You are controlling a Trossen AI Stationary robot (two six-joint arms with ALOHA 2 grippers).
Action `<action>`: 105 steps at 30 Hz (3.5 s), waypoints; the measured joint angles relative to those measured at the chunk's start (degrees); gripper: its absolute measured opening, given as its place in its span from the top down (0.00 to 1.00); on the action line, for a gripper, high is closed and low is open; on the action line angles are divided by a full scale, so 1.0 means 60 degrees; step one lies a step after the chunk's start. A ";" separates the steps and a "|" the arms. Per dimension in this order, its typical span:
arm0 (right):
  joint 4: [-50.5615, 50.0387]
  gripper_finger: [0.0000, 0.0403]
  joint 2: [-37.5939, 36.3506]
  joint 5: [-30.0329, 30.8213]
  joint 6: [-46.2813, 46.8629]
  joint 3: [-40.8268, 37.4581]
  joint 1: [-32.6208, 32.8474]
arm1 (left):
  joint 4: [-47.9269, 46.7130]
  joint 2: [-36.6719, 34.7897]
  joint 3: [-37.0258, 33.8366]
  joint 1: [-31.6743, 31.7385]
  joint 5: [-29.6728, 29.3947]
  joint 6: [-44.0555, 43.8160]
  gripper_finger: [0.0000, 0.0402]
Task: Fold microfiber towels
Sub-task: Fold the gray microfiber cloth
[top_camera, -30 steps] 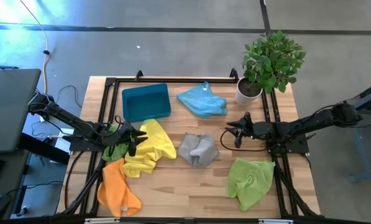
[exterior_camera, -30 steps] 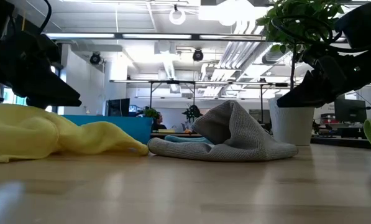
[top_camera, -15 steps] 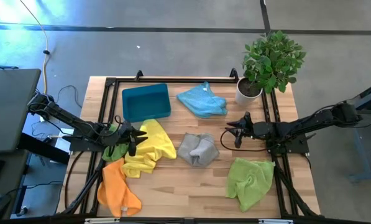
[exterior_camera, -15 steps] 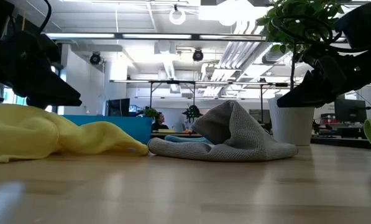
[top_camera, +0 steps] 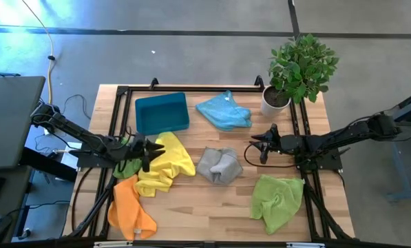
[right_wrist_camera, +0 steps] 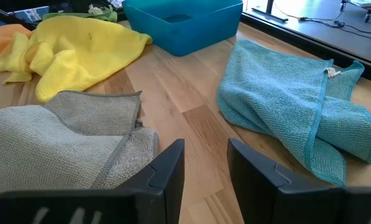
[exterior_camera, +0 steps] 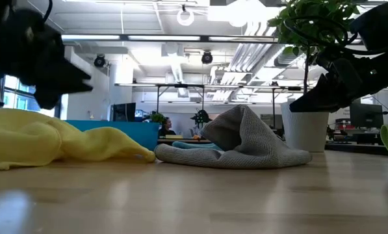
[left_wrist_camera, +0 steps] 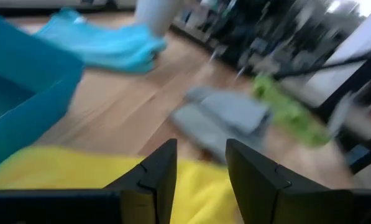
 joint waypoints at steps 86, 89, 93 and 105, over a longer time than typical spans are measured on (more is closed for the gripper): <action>-0.6589 0.72 0.4814 -0.2321 0.4479 0.7796 -0.0382 | -0.3162 0.4917 0.6806 0.2654 0.4011 0.0517 0.68; -0.6401 0.72 0.5495 -0.2344 0.4289 0.7796 -0.0103 | -0.3381 0.5198 0.6808 0.2526 0.4527 0.0519 0.68; -0.5636 0.72 0.6490 -0.2360 0.4262 0.7796 0.0210 | -0.3277 0.5515 0.6808 0.2144 0.4632 0.0174 0.68; -0.4985 0.72 0.7968 -0.2503 0.4252 0.7796 0.0979 | -0.3273 0.5719 0.6808 0.1035 0.4239 -0.0330 0.68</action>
